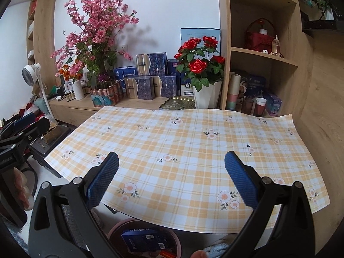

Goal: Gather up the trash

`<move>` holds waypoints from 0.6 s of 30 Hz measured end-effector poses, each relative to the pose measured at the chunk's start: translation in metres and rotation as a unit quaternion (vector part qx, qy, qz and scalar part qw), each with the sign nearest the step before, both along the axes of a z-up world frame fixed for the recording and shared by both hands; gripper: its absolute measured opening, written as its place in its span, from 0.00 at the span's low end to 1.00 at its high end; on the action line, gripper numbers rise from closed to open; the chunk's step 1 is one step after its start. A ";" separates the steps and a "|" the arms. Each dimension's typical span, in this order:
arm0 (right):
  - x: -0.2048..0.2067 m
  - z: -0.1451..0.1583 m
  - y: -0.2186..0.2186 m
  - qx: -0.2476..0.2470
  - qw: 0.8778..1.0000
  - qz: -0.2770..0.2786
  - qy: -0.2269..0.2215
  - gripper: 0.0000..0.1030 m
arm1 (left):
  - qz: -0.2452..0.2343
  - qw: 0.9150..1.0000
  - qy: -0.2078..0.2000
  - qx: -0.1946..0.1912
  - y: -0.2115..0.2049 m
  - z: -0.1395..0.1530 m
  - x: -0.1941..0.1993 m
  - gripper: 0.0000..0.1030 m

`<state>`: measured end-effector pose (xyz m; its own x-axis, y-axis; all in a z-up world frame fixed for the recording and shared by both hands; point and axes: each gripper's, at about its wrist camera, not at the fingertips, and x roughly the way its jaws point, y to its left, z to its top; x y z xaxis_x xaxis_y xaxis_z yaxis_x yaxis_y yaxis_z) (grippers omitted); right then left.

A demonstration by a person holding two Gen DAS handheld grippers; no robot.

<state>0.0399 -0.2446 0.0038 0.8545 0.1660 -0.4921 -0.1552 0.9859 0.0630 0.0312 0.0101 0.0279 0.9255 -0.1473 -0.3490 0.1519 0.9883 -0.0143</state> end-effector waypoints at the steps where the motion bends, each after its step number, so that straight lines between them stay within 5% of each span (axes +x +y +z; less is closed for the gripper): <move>1: -0.001 0.000 0.001 0.001 1.000 0.000 0.000 0.94 | 0.000 1.000 0.002 -0.003 0.001 0.000 0.000 0.94; 18: -0.001 0.000 0.001 0.003 1.000 -0.006 0.006 0.94 | 0.001 1.000 0.018 -0.015 0.005 -0.002 0.002 0.94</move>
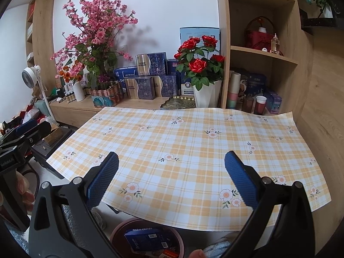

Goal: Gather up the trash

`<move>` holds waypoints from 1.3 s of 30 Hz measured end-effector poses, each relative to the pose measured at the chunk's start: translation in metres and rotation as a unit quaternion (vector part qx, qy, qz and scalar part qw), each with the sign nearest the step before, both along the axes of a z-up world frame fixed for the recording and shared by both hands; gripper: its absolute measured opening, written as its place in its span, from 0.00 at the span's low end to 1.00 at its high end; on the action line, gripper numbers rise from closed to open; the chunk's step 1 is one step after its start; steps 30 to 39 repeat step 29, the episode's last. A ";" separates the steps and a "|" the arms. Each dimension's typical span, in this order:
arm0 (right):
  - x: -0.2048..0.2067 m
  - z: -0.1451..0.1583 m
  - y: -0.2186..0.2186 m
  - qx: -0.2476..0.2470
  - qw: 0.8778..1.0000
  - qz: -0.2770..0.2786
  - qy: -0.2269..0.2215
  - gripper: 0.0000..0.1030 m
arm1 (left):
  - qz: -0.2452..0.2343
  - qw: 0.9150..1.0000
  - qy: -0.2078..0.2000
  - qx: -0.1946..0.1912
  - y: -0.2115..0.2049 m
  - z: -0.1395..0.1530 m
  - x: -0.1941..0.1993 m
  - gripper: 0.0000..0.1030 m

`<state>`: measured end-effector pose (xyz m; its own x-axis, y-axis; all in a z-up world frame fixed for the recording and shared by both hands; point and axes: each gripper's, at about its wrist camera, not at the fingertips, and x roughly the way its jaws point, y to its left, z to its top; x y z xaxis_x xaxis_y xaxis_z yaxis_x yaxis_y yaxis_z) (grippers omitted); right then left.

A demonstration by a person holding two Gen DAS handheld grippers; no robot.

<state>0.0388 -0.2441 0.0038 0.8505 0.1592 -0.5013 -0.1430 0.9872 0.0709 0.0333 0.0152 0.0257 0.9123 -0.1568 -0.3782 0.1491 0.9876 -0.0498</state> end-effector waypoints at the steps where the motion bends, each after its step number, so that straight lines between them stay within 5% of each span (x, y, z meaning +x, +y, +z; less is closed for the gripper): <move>1: 0.000 0.000 0.000 -0.001 1.000 -0.001 0.000 0.94 | 0.001 1.000 0.001 0.002 0.000 0.000 0.000 0.94; 39: 0.000 -0.003 -0.002 -0.004 1.000 -0.002 0.007 0.94 | 0.029 0.999 0.004 0.044 -0.002 0.000 0.000 0.94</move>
